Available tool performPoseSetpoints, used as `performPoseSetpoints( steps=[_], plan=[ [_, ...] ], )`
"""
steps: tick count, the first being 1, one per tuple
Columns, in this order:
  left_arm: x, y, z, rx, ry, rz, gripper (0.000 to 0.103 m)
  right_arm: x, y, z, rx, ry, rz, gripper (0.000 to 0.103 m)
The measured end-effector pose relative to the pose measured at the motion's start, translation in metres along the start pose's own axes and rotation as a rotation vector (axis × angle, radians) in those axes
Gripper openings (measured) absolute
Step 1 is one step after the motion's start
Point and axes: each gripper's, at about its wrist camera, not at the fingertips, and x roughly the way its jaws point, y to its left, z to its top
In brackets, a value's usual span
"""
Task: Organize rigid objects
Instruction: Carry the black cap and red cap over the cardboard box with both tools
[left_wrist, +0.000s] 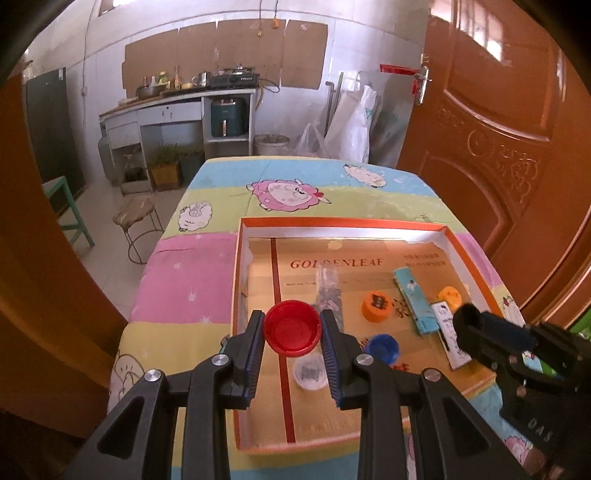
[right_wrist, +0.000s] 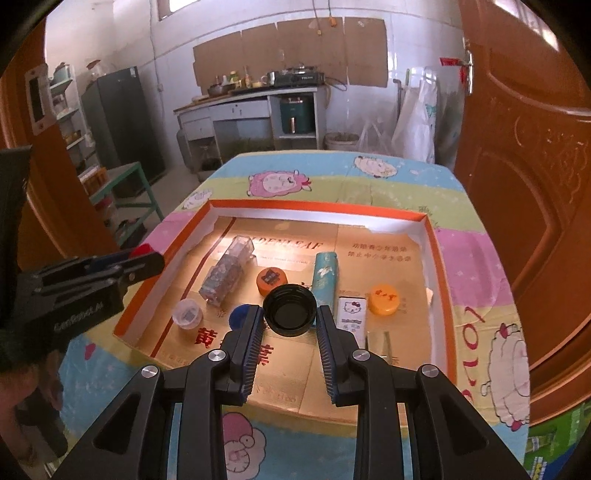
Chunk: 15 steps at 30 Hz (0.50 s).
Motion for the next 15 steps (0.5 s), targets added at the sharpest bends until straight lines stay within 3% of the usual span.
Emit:
performPoseSetpoints(
  steps=[15],
  plan=[
    [0.053,0.009,0.008,-0.034,0.115,0.015,0.03,0.032,-0.004,-0.005,-0.008,0.075,0.019,0.03]
  ],
)
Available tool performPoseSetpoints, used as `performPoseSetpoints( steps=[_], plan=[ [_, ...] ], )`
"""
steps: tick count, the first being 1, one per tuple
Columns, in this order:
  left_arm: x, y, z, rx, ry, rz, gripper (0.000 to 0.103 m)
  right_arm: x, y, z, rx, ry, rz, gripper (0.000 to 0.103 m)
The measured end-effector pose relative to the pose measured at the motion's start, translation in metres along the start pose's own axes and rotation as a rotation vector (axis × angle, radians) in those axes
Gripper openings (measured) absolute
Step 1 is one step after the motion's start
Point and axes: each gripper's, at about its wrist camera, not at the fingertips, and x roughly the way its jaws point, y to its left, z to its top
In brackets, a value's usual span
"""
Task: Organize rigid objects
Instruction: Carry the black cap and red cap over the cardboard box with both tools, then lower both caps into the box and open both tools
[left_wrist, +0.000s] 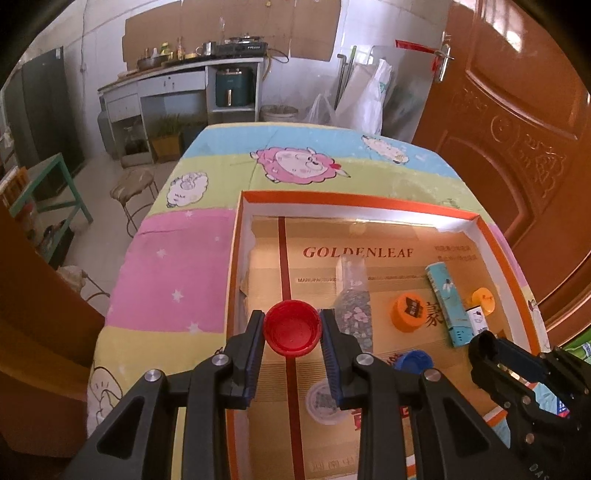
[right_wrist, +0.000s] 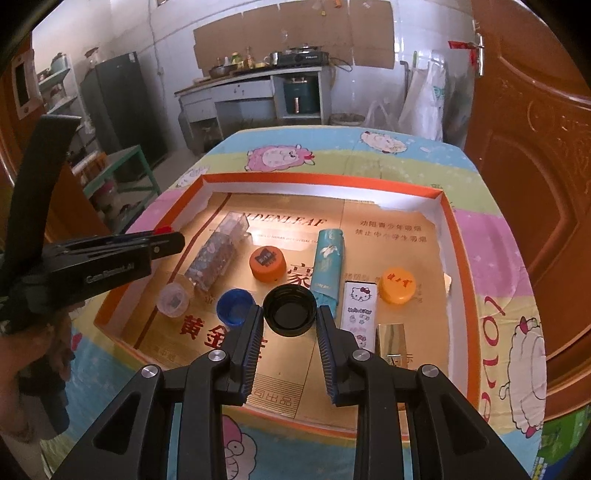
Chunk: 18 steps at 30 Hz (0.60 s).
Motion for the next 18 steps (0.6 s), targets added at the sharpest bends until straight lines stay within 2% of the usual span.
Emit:
performPoseSetpoints(
  steps=[9,18],
  plan=[
    [0.012,0.004,-0.003,-0.009,0.03,0.001,0.03,0.008,0.003,-0.002,-0.017,0.02,-0.007,0.03],
    [0.019,-0.003,-0.003,0.026,0.036,0.014,0.03,0.015,0.002,-0.005,-0.017,0.032,-0.017,0.03]
  ],
)
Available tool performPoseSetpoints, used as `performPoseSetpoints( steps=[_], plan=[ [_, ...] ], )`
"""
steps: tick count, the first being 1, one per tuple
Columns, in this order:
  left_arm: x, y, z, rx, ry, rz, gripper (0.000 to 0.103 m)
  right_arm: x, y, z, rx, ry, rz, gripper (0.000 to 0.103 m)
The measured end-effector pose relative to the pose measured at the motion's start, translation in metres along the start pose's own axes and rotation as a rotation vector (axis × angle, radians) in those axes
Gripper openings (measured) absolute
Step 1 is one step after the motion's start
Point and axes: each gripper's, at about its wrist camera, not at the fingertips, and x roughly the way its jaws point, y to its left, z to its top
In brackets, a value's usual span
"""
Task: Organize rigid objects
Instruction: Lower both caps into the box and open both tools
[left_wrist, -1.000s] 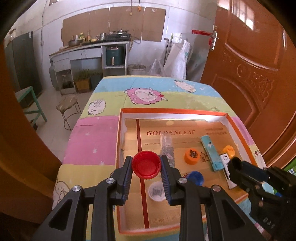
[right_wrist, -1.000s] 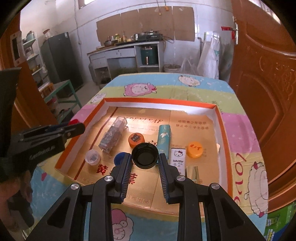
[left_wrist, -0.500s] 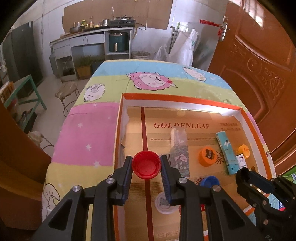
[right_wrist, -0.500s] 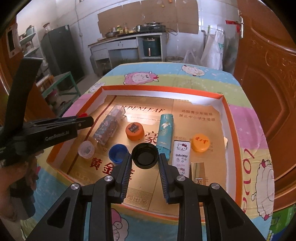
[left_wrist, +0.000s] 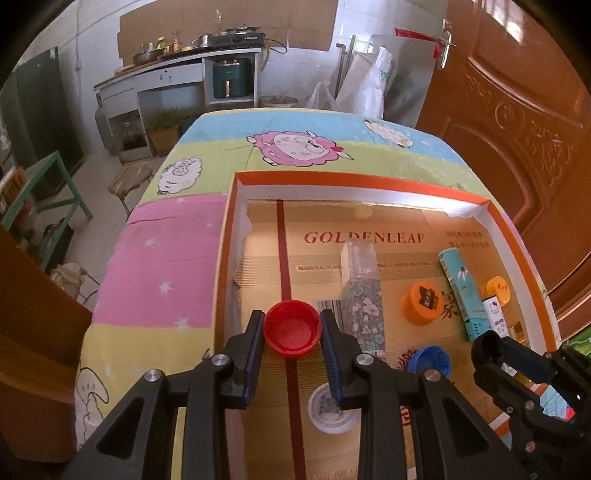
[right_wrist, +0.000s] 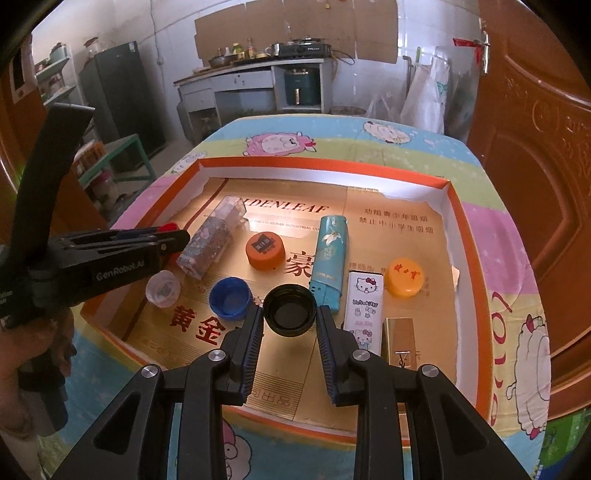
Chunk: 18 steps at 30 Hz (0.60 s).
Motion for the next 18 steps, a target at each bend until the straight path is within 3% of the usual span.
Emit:
performPoseSetpoints(
  steps=[18],
  plan=[
    [0.0052,-0.0084,-0.0028,0.034,-0.038,0.03,0.032,0.0079,-0.0044,-0.0053,0.008,0.006,-0.01,0.032]
  ],
)
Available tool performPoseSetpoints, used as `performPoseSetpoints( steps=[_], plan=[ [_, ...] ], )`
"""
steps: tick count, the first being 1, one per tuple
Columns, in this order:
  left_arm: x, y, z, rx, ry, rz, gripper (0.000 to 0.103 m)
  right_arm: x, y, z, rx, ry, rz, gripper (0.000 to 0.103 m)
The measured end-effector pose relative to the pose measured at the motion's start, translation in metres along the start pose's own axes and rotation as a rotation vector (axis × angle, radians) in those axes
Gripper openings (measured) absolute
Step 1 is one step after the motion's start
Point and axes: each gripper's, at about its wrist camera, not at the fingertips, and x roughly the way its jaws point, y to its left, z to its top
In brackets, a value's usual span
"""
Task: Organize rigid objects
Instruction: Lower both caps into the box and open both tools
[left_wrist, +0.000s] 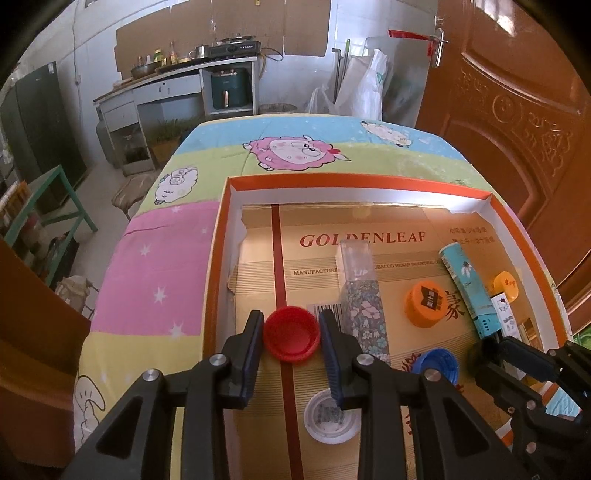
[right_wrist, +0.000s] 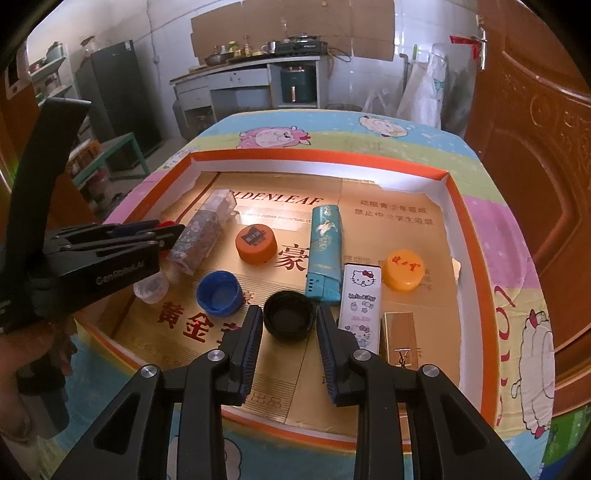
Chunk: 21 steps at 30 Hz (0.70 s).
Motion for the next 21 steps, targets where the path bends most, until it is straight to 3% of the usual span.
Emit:
performPoseSetpoints(
  steps=[4,9,17,21],
  plan=[
    [-0.002,0.0,-0.001,-0.001,-0.011,-0.012,0.036,-0.001,-0.001,-0.001,0.011,-0.008,0.008,0.036],
    [-0.004,0.0,-0.001,0.001,-0.024,-0.016,0.041,-0.007,0.0,0.0,0.01,-0.031,0.014,0.05],
    [-0.019,0.004,-0.002,-0.012,-0.066,-0.023,0.041,-0.014,-0.002,-0.002,0.026,-0.048,-0.006,0.052],
    [-0.03,0.004,-0.003,-0.013,-0.087,-0.029,0.041,-0.022,-0.005,-0.003,0.045,-0.067,-0.009,0.058]
  ],
)
